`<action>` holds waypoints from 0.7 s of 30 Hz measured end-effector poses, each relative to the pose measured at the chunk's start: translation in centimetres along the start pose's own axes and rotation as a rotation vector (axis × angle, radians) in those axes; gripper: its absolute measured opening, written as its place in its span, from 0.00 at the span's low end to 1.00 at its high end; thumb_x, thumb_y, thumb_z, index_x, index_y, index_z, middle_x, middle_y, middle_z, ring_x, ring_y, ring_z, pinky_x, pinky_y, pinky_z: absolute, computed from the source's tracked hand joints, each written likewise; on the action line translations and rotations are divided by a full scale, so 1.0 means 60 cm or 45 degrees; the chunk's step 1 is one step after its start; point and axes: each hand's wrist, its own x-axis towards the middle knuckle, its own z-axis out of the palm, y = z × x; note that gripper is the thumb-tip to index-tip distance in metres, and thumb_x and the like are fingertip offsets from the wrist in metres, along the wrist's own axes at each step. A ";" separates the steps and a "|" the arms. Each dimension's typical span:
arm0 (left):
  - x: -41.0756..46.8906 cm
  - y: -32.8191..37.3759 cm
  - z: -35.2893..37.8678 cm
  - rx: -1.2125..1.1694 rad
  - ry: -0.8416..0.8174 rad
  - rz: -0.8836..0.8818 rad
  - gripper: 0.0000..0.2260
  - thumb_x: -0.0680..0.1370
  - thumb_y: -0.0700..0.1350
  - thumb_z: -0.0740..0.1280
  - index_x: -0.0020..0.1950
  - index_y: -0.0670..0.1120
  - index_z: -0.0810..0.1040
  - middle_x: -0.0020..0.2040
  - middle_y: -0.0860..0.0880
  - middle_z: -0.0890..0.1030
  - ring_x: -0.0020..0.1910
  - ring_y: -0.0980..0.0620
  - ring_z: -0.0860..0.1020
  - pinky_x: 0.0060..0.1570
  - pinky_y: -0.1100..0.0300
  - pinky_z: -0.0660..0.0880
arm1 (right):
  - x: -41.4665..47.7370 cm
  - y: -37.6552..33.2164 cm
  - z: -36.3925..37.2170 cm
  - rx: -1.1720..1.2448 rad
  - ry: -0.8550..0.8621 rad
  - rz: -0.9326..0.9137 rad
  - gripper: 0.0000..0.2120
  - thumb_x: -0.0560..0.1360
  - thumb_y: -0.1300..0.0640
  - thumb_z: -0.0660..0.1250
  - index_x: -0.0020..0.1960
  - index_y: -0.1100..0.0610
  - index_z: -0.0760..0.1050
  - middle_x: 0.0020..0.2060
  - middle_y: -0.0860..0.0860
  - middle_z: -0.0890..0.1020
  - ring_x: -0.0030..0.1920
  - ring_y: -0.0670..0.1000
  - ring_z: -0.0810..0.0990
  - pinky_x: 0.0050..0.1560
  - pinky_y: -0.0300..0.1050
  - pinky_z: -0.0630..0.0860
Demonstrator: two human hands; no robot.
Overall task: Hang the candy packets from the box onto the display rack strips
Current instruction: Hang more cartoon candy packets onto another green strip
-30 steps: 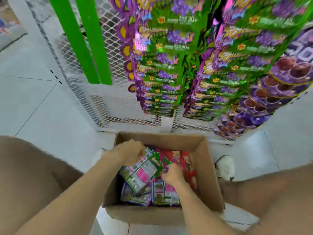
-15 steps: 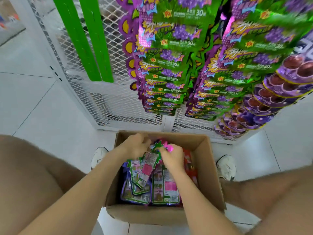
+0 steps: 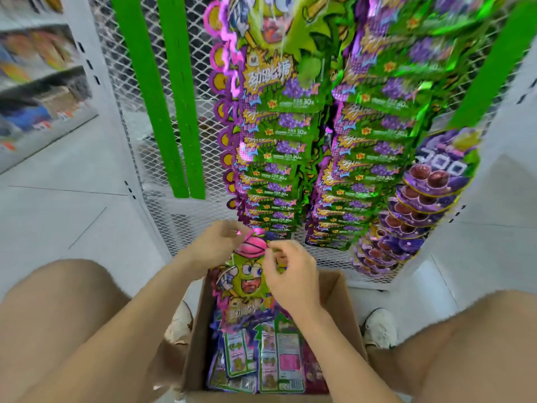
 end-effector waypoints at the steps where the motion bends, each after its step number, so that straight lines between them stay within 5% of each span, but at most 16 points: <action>1: -0.008 0.009 -0.006 -0.011 -0.027 0.027 0.06 0.86 0.45 0.67 0.53 0.47 0.84 0.43 0.52 0.86 0.45 0.51 0.80 0.46 0.56 0.71 | 0.011 -0.004 -0.007 -0.041 0.056 0.041 0.16 0.79 0.51 0.68 0.67 0.49 0.77 0.57 0.44 0.76 0.53 0.44 0.77 0.55 0.47 0.79; 3: -0.020 0.024 -0.021 0.007 -0.079 0.092 0.07 0.86 0.41 0.65 0.52 0.47 0.83 0.42 0.53 0.86 0.43 0.55 0.81 0.49 0.57 0.72 | 0.030 -0.011 -0.017 -0.177 0.014 0.065 0.24 0.79 0.50 0.68 0.74 0.49 0.70 0.61 0.46 0.69 0.59 0.47 0.69 0.61 0.45 0.71; 5: -0.025 0.034 -0.036 0.039 -0.115 0.167 0.08 0.87 0.39 0.63 0.55 0.43 0.82 0.46 0.49 0.84 0.46 0.55 0.80 0.51 0.60 0.73 | 0.048 -0.023 -0.022 -0.172 -0.188 0.102 0.21 0.80 0.46 0.67 0.72 0.49 0.73 0.61 0.44 0.70 0.63 0.46 0.67 0.67 0.49 0.69; 8: -0.026 0.054 -0.060 0.041 -0.034 0.237 0.07 0.86 0.38 0.64 0.58 0.42 0.82 0.50 0.48 0.84 0.49 0.55 0.80 0.48 0.69 0.74 | 0.077 -0.052 -0.026 -0.054 -0.338 0.107 0.14 0.81 0.43 0.64 0.61 0.49 0.79 0.53 0.44 0.82 0.57 0.51 0.79 0.61 0.54 0.77; 12: 0.004 0.072 -0.091 -0.014 0.337 0.152 0.12 0.82 0.38 0.70 0.66 0.45 0.79 0.62 0.48 0.81 0.56 0.50 0.80 0.50 0.59 0.76 | 0.119 -0.083 -0.028 -0.148 -0.417 0.014 0.05 0.82 0.52 0.68 0.53 0.53 0.80 0.42 0.51 0.84 0.48 0.55 0.81 0.52 0.52 0.79; 16: 0.068 0.070 -0.117 0.069 0.755 0.141 0.23 0.81 0.40 0.71 0.75 0.43 0.71 0.70 0.46 0.77 0.69 0.45 0.76 0.70 0.47 0.74 | 0.152 -0.108 -0.025 -0.342 -0.522 -0.110 0.06 0.83 0.53 0.66 0.57 0.53 0.79 0.39 0.52 0.81 0.53 0.58 0.76 0.53 0.56 0.77; 18: 0.101 0.071 -0.121 0.109 0.893 0.208 0.24 0.81 0.41 0.73 0.74 0.41 0.71 0.70 0.44 0.78 0.69 0.45 0.76 0.70 0.49 0.73 | 0.165 -0.112 -0.018 -0.392 -0.533 -0.144 0.13 0.84 0.52 0.65 0.67 0.53 0.78 0.44 0.53 0.84 0.55 0.58 0.80 0.50 0.53 0.77; 21: 0.149 0.076 -0.117 0.096 1.072 0.247 0.23 0.78 0.46 0.77 0.67 0.41 0.73 0.63 0.44 0.76 0.62 0.44 0.77 0.64 0.51 0.74 | 0.178 -0.109 0.001 -0.448 -0.533 -0.162 0.12 0.83 0.51 0.65 0.65 0.51 0.77 0.43 0.51 0.83 0.44 0.54 0.81 0.38 0.48 0.71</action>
